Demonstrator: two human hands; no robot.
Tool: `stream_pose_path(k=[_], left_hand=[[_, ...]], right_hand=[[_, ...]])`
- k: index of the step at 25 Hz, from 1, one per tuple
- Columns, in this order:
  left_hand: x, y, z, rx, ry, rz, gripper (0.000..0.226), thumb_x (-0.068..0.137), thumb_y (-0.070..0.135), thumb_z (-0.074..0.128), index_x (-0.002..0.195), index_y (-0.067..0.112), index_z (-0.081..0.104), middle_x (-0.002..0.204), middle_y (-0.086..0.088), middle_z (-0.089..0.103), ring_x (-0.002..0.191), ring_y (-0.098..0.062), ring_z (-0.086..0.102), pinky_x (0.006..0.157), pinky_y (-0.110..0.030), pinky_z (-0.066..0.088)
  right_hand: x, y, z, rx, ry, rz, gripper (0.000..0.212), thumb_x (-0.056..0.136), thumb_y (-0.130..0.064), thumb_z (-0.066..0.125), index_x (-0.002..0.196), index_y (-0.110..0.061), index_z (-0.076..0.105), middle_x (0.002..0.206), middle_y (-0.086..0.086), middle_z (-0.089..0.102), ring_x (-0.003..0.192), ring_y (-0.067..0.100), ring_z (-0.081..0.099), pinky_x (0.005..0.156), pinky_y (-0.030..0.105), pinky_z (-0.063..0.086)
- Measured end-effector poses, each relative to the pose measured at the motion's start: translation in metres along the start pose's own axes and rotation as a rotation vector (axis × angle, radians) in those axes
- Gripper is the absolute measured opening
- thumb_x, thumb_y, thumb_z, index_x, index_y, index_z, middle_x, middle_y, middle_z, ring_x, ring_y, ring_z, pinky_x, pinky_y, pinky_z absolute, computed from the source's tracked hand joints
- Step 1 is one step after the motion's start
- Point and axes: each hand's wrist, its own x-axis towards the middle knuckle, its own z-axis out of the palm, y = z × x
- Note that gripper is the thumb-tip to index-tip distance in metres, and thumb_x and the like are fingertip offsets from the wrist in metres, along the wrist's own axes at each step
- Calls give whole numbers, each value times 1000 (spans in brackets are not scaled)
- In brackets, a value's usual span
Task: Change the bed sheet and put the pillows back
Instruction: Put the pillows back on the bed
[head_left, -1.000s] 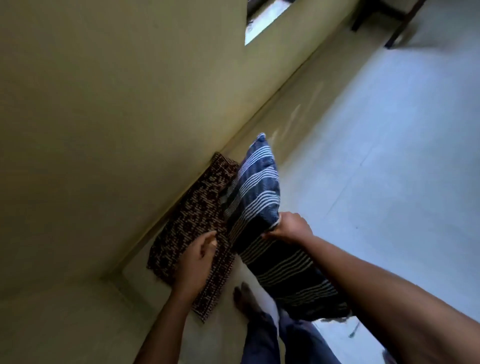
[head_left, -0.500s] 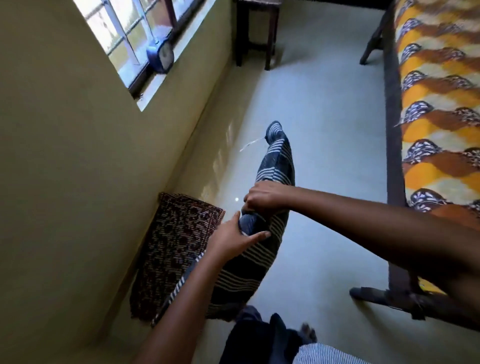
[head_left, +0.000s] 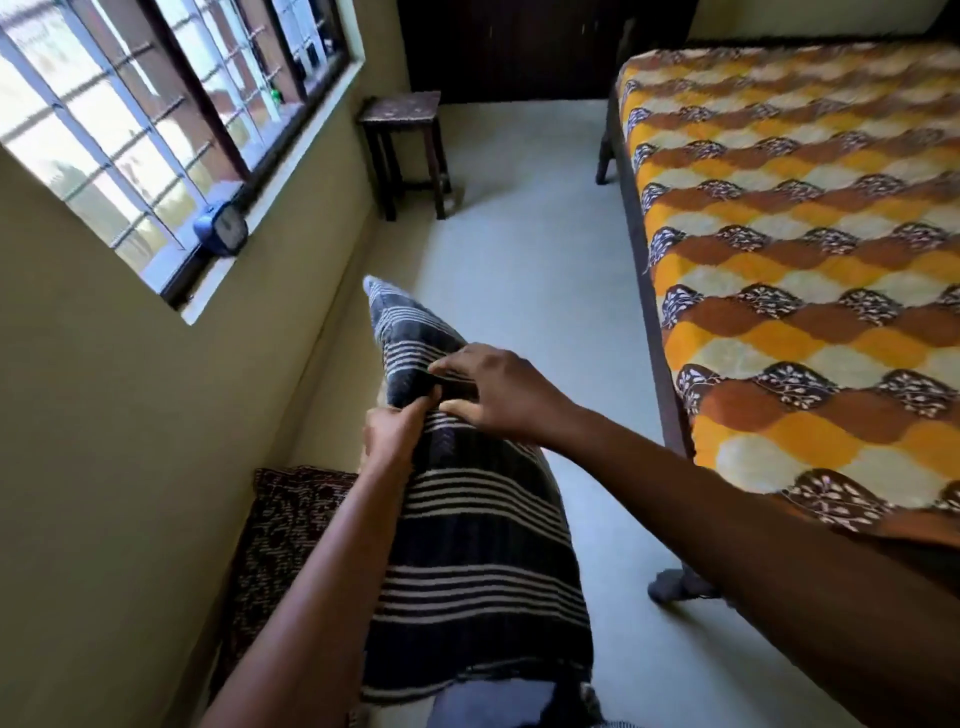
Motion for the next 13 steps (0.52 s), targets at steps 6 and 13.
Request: stream_pose_path(k=[6, 13], left_hand=[[-40, 42, 70, -453, -92, -222, 30, 71, 10, 76, 95, 0, 61, 81, -9, 65, 66, -22, 63, 58, -30, 52], [-56, 88, 124, -497, -338, -244, 34, 80, 15, 71, 109, 4, 57, 92, -11, 64, 59, -18, 65, 43, -24, 52]], right_hand=[[-65, 27, -8, 68, -16, 321, 88, 81, -43, 67, 148, -14, 17, 154, 11, 22, 141, 24, 22, 113, 31, 19], [-56, 102, -39, -508, 498, 412, 66, 59, -10, 74, 123, -14, 57, 98, 9, 68, 87, 30, 65, 75, 37, 50]])
